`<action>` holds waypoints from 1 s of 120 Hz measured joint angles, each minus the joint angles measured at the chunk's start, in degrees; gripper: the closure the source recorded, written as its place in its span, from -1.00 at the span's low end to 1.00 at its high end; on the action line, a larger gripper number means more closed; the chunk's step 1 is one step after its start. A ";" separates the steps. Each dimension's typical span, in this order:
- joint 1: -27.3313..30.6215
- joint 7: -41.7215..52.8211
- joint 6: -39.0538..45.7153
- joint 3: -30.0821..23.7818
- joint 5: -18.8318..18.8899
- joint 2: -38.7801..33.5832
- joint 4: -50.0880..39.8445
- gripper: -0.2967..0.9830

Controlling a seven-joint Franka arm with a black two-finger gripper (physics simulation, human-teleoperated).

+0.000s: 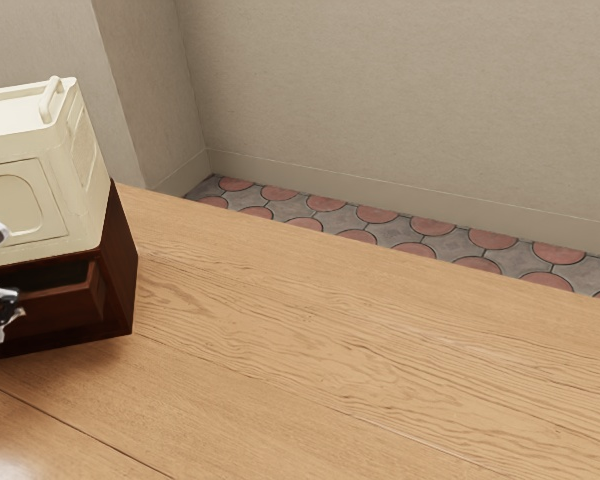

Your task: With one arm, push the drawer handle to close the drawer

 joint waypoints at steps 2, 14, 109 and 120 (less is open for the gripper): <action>-0.02 0.00 0.17 0.00 0.04 0.03 0.02 0.69; -0.21 0.05 1.38 0.00 0.21 1.50 0.53 0.69; -0.97 1.42 7.95 1.33 0.93 7.78 4.09 0.69; -1.17 1.50 8.85 1.48 0.89 8.19 4.65 0.69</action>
